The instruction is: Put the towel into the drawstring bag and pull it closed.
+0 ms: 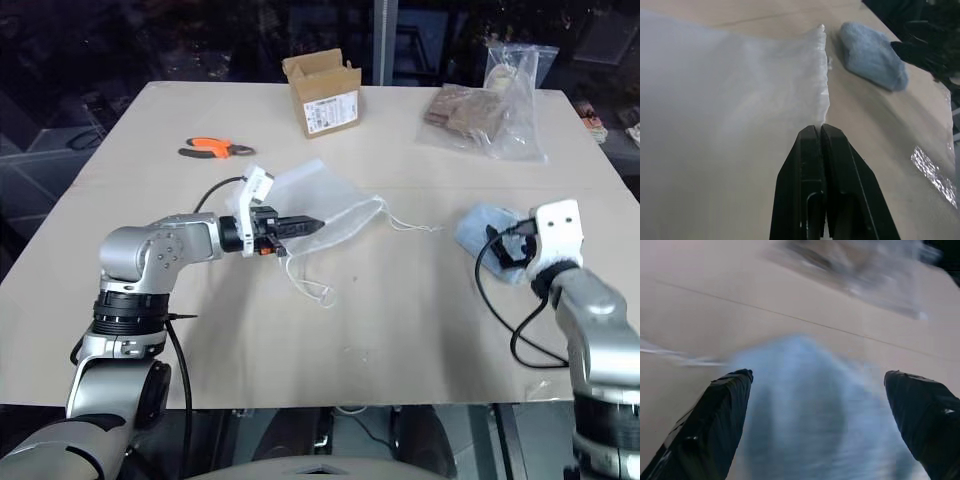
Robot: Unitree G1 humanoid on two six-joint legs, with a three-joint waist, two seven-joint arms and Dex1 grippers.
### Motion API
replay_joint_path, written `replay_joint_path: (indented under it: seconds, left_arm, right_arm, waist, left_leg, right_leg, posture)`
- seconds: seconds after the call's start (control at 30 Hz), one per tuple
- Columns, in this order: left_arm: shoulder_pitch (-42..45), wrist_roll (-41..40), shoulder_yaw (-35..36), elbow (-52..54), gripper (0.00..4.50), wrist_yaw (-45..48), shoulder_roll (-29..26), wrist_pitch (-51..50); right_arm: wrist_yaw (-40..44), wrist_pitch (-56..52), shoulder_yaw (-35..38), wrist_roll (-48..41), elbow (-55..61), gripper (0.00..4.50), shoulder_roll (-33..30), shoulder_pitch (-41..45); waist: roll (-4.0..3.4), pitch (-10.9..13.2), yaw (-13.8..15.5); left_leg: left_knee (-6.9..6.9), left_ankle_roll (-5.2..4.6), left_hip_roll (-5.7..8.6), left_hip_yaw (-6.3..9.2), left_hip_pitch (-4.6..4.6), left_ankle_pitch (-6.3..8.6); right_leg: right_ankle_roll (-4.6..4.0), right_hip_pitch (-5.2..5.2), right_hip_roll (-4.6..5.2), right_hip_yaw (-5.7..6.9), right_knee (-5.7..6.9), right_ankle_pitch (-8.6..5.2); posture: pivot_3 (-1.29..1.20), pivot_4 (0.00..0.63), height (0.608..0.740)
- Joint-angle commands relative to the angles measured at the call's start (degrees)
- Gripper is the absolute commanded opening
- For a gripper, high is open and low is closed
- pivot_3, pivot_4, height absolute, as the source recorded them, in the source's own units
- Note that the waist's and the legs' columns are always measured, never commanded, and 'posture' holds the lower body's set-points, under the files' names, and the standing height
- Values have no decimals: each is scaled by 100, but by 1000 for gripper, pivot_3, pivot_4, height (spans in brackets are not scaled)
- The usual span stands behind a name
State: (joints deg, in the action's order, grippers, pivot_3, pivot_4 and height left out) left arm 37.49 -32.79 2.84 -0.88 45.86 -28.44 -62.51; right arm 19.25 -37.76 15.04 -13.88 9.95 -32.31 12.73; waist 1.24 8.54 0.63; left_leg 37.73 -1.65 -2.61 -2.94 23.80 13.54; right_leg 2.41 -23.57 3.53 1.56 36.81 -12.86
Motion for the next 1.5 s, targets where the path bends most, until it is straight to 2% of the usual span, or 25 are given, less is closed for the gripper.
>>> replay_joint_path:
  seconds: [0.03, 0.1, 0.23, 0.33, 0.43, 0.63, 0.8, 0.9, 1.0, 1.1, 1.17, 1.37, 1.5]
  left_arm:
    - [-14, -156, 146, 367, 41, -143, 79, 95]
    - [-50, -193, 195, 476, 41, -247, 118, 83]
    - [-169, -326, 399, 706, 41, -510, 174, -30]
    - [-285, -408, 454, 833, 41, -618, 180, -87]
    - [-359, -507, 488, 896, 41, -711, 225, -166]
    - [-340, -565, 360, 871, 41, -714, 238, -111]
    - [-361, -562, 291, 867, 41, -675, 208, -55]
    - [-406, -579, 311, 917, 41, -698, 210, -51]
    - [-454, -587, 333, 953, 41, -744, 216, -41]
    - [-525, -609, 344, 1007, 41, -768, 227, -30]
    - [-565, -607, 340, 1013, 41, -773, 231, -6]
    - [-632, -624, 317, 1071, 41, -791, 234, 43]
    - [-681, -644, 332, 1136, 41, -844, 252, 55]
  right_arm:
    - [200, -45, -1, 57, -1347, 4500, -242, 637]
    - [226, -130, 223, -117, -1526, 4500, -280, 842]
    - [307, -869, 838, -731, -765, 4500, -366, 569]
    - [424, -1327, 941, -1037, -105, 4500, -368, 109]
    - [386, -1376, 727, -983, -43, 4500, -291, -88]
    - [324, -661, 176, -397, -1657, 4500, -278, 507]
    - [619, 140, -362, 64, -2811, 4500, -496, 1135]
    - [851, 675, -525, 251, -3015, 4500, -716, 1417]
    - [1226, 631, -605, 177, -2841, 4500, -871, 1500]
    - [1253, 730, -662, 338, -3071, 4500, -947, 1705]
    - [1306, 955, -859, 582, -3700, 4500, -996, 2018]
    - [1625, 1988, -1574, 1342, -6530, 4500, -825, 3279]
    - [1923, 2002, -1667, 1472, -7671, 4500, -633, 3609]
  waist:
    - [-1, 0, -5]
    - [-2, 1, -1]
    - [-5, 3, 20]
    - [-5, 3, 17]
    - [-5, 3, -7]
    - [-6, 3, -116]
    - [7, -5, -157]
    - [8, -5, -158]
    - [8, -4, -145]
    - [7, -4, -141]
    - [6, -2, -156]
    - [10, -1, -168]
    - [57, -29, -175]
  left_leg:
    - [-3, 0, 0, -2, 0, 0]
    - [-7, 0, 0, -3, 2, 0]
    - [-16, 0, 0, 6, 5, 0]
    - [-17, 0, 4, 6, 7, 1]
    - [-17, 0, 5, 7, 4, 1]
    - [-6, -4, 14, 7, -7, -3]
    - [12, -7, 19, 13, -12, -4]
    - [22, -9, 23, 12, -10, -4]
    - [23, -12, 29, 10, -7, -5]
    - [15, -12, 29, 12, -3, -5]
    - [7, -12, 29, 9, -2, -5]
    - [5, -12, 31, 1, -11, -5]
    - [12, -12, 31, 4, -20, -5]
  right_leg:
    - [0, -1, -1, -1, 0, 0]
    - [1, -2, -1, 2, 0, 0]
    - [7, -5, 1, -2, -3, -2]
    - [15, -4, 7, -2, -6, -5]
    - [15, -3, 7, -3, -4, -6]
    - [13, 3, -4, -27, 2, -5]
    - [13, 20, -74, -132, -1, -5]
    - [14, 20, -85, -160, 0, -4]
    - [21, 19, -85, -174, 0, -1]
    - [23, 15, -85, -174, -1, -1]
    - [23, 9, -85, -178, -2, -1]
    - [22, 12, -87, -188, -3, -1]
    - [16, 24, -90, -194, -3, -4]
  posture:
    - [0, 150, 740]
    - [0, 150, 740]
    - [0, 150, 740]
    - [0, 150, 740]
    - [0, 150, 740]
    - [0, 150, 740]
    - [0, 150, 740]
    - [0, 150, 740]
    - [0, 150, 740]
    - [0, 150, 740]
    - [0, 150, 740]
    - [0, 150, 740]
    - [0, 150, 740]
